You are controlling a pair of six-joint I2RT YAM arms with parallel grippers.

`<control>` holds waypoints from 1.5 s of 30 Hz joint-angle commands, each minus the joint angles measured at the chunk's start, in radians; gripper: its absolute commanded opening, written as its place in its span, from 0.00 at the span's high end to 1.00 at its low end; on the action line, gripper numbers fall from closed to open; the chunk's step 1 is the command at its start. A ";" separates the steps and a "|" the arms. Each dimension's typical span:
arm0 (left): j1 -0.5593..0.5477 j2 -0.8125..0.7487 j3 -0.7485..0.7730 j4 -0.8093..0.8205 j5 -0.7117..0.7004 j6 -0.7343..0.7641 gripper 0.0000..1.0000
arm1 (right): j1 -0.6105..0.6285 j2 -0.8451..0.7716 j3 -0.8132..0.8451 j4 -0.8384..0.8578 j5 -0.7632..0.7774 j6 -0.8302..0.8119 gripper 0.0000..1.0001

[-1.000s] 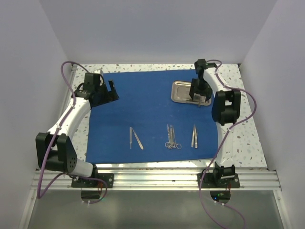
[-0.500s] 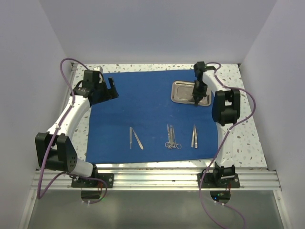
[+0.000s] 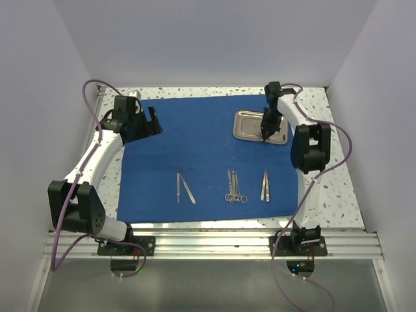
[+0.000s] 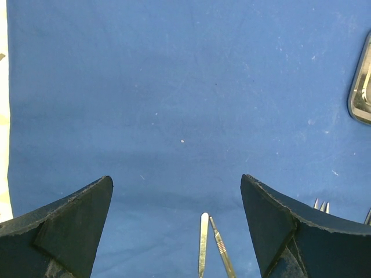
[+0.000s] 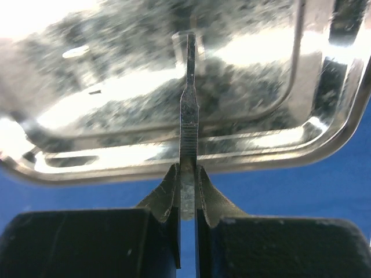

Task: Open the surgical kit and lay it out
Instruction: Pick up the medical item from the container, then place the medical item in the surgical kit.

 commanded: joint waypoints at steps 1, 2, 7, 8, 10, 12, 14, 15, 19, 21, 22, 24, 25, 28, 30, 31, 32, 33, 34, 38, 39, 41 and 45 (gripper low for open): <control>0.005 -0.036 -0.001 0.060 0.032 0.010 0.05 | 0.045 -0.191 0.053 -0.037 -0.109 0.019 1.00; 0.005 -0.036 -0.004 0.064 0.038 0.010 0.05 | 0.073 -0.210 0.035 -0.028 -0.141 0.017 1.00; 0.005 -0.034 -0.020 0.098 0.058 0.016 0.04 | 0.169 -0.356 -0.131 0.067 -0.327 -0.003 1.00; 0.003 -0.033 -0.021 0.103 0.062 0.017 0.04 | 0.212 -0.403 -0.213 0.113 -0.382 0.000 1.00; 0.005 -0.027 -0.021 0.116 0.070 0.020 0.04 | 0.271 -0.442 -0.293 0.150 -0.411 0.006 1.00; 0.003 -0.014 -0.015 0.121 0.078 0.022 0.04 | 0.383 -0.489 -0.398 0.202 -0.411 0.011 1.00; 0.003 -0.002 -0.003 0.124 0.082 0.022 0.04 | 0.493 -0.512 -0.505 0.285 -0.417 0.052 1.00; 0.005 0.001 0.000 0.123 0.084 0.017 0.04 | 0.525 -0.534 -0.540 0.323 -0.439 0.107 1.00; 0.003 0.004 0.015 0.123 0.090 0.007 0.04 | 0.677 -0.552 -0.673 0.538 -0.486 0.219 1.00; 0.005 -0.004 0.015 0.119 0.090 0.004 0.04 | 0.709 -0.538 -0.684 0.607 -0.483 0.241 1.00; 0.005 -0.010 0.012 0.118 0.090 0.002 0.04 | 0.731 -0.514 -0.677 0.639 -0.483 0.255 1.00; 0.005 -0.016 0.006 0.116 0.099 -0.001 0.04 | 0.748 -0.489 -0.667 0.667 -0.485 0.269 1.00; 0.003 -0.022 -0.001 0.115 0.110 -0.003 0.04 | 0.757 -0.463 -0.651 0.693 -0.489 0.275 1.00; 0.002 -0.042 -0.015 0.115 0.117 -0.004 0.04 | 0.775 -0.388 -0.599 0.715 -0.496 0.292 1.00; 0.002 -0.053 -0.020 0.113 0.111 -0.001 0.04 | 0.785 -0.353 -0.569 0.704 -0.494 0.293 1.00; 0.003 -0.060 -0.023 0.107 0.108 0.001 0.04 | 0.791 -0.336 -0.547 0.689 -0.491 0.295 0.93; 0.002 -0.065 -0.023 0.106 0.102 0.002 0.04 | 0.792 -0.321 -0.542 0.683 -0.479 0.295 0.74; 0.003 -0.068 -0.024 0.103 0.101 0.004 0.04 | 0.792 -0.319 -0.541 0.678 -0.471 0.298 0.45; 0.003 -0.074 -0.026 0.101 0.099 0.005 0.04 | 0.794 -0.321 -0.542 0.663 -0.465 0.296 0.39; 0.003 -0.083 -0.024 0.095 0.081 0.010 0.03 | 0.792 -0.374 -0.524 0.583 -0.408 0.263 0.13; 0.003 -0.083 -0.021 0.093 0.078 0.013 0.04 | 0.792 -0.386 -0.518 0.566 -0.373 0.241 0.11; 0.003 -0.083 -0.018 0.090 0.067 0.014 0.03 | 0.789 -0.431 -0.495 0.511 -0.335 0.211 0.09; 0.003 -0.076 -0.008 0.087 0.058 0.019 0.03 | 0.789 -0.610 -0.475 0.425 -0.120 0.113 0.01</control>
